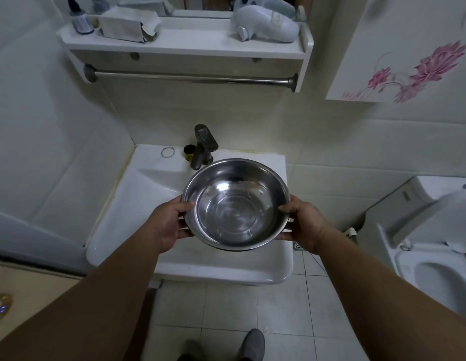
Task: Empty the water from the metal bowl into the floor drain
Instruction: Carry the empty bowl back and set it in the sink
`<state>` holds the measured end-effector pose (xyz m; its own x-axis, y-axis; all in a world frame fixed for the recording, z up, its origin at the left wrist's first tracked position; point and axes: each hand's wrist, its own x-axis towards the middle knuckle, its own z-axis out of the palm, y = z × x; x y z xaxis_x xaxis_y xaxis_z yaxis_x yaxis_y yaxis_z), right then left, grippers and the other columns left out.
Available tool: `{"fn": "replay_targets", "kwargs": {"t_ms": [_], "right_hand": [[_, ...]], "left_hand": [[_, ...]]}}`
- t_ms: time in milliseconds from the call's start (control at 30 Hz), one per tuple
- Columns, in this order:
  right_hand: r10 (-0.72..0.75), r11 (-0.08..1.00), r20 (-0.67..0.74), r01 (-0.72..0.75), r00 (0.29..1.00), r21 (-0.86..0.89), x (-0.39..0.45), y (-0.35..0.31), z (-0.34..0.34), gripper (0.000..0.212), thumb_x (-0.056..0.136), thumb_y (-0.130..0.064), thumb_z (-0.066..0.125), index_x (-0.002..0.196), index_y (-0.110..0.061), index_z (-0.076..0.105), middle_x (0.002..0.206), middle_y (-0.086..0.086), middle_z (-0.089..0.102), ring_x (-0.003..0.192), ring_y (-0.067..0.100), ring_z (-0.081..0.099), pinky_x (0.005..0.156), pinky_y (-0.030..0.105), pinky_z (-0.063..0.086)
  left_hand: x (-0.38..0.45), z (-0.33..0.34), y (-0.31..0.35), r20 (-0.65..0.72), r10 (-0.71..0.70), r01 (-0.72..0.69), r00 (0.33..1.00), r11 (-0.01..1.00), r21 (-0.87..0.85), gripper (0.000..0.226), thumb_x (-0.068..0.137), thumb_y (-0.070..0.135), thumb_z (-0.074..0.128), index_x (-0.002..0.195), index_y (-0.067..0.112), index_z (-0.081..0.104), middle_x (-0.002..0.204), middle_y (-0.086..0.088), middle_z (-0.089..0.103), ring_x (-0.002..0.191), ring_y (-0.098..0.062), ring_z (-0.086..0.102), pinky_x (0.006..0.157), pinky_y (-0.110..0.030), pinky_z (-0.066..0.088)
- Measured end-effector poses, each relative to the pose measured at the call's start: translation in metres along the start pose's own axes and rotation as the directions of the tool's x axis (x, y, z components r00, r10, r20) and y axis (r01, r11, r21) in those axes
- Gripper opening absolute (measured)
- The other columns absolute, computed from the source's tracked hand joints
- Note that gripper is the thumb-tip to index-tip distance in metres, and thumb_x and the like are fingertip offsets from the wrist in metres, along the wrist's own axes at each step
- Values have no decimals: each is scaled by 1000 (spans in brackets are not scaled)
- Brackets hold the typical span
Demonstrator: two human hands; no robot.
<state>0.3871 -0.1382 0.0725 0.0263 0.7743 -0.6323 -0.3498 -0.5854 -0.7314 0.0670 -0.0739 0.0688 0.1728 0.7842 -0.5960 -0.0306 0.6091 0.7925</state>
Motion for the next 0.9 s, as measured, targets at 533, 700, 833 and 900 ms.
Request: {"fn": "replay_targets", "kwargs": {"t_ms": [533, 700, 833, 900], "right_hand": [[113, 993, -121, -117, 986, -25, 24, 42, 31, 51, 84, -3, 53, 127, -26, 66, 115, 18, 63, 98, 38, 64, 65, 42, 63], [149, 988, -164, -154, 975, -19, 41, 65, 58, 48, 85, -1, 52, 124, -25, 67, 117, 22, 62, 98, 39, 64, 62, 40, 63], [166, 985, -172, -172, 971, -20, 54, 73, 74, 50, 84, -1, 52, 126, -23, 67, 116, 20, 63, 98, 39, 63, 62, 40, 63], [167, 985, -168, -173, 972, -21, 60, 73, 80, 49, 84, -2, 52, 127, -21, 67, 114, 19, 63, 98, 38, 64, 61, 39, 63]], "left_hand": [[41, -43, -30, 69, -139, 132, 988, 987, 94, 31, 95, 20, 60, 110, 40, 80, 99, -4, 81, 82, -23, 74, 59, -33, 60], [53, -73, -37, 61, -174, 168, 983, 981, 97, 31, 94, 19, 63, 111, 39, 80, 100, -8, 82, 85, -26, 74, 60, -34, 60], [67, -92, -40, 38, -189, 185, 981, 978, 97, 31, 95, 19, 63, 114, 37, 79, 102, -9, 82, 90, -30, 73, 65, -39, 60], [73, -99, -41, 32, -193, 189, 981, 978, 93, 32, 94, 19, 64, 119, 35, 77, 104, -9, 81, 92, -31, 72, 67, -40, 60]]}}
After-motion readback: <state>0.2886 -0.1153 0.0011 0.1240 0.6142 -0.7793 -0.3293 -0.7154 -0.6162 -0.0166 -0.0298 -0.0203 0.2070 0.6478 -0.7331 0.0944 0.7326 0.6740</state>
